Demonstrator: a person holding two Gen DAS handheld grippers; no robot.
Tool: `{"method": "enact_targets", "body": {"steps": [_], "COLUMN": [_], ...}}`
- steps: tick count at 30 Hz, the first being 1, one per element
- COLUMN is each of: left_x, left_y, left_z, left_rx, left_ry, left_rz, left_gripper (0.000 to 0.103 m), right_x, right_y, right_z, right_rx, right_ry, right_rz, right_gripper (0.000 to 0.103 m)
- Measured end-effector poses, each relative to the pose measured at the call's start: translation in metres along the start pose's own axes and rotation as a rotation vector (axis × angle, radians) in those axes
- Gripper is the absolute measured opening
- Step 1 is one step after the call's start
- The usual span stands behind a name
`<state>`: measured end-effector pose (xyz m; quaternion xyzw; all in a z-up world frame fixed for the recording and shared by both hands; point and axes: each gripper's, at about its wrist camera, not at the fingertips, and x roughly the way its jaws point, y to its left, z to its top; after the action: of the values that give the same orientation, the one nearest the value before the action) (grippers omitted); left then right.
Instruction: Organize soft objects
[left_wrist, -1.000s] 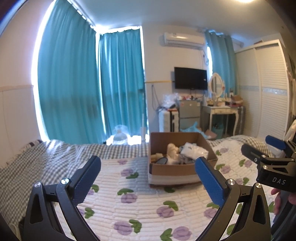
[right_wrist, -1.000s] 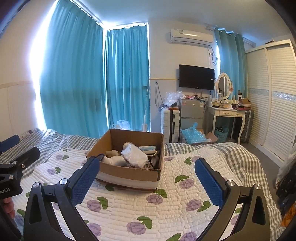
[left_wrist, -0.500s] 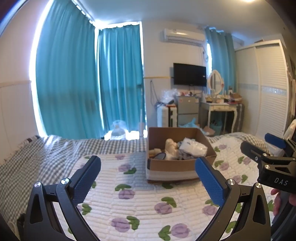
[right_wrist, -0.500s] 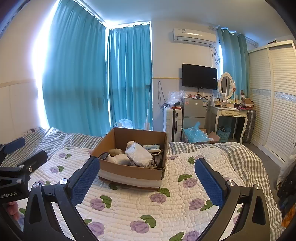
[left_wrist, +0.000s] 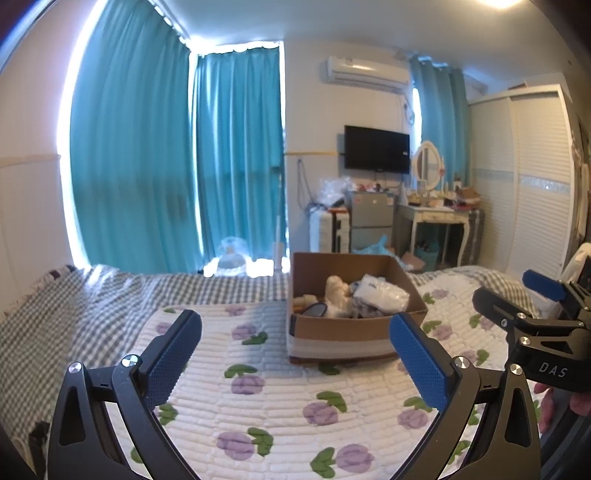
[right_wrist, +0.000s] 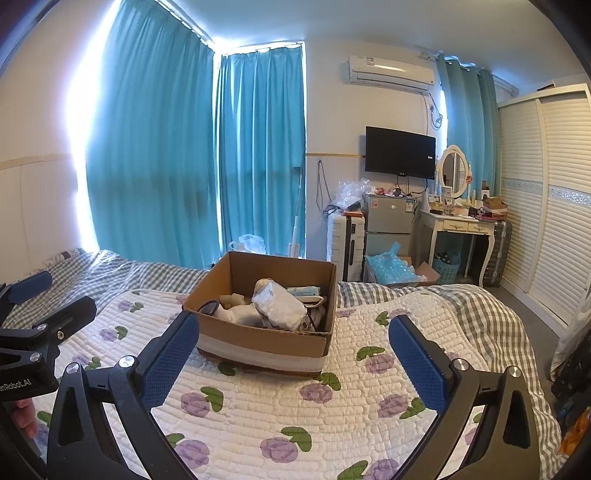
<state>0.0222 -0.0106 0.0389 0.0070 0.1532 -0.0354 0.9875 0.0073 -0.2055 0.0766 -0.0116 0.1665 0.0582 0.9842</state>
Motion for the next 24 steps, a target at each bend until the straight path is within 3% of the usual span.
{"method": "enact_targets", "body": {"steps": [24], "left_x": [0.0023], "left_y": [0.0004], "left_z": [-0.0014], "left_rx": [0.002], "left_ry": [0.009], "left_rz": [0.004], "left_gripper": [0.103], "right_x": [0.0033], "right_y": [0.0029], "right_z": [-0.004], "right_rx": [-0.001], "right_ry": [0.017], "right_rz": [0.003], "right_gripper": [0.103]}}
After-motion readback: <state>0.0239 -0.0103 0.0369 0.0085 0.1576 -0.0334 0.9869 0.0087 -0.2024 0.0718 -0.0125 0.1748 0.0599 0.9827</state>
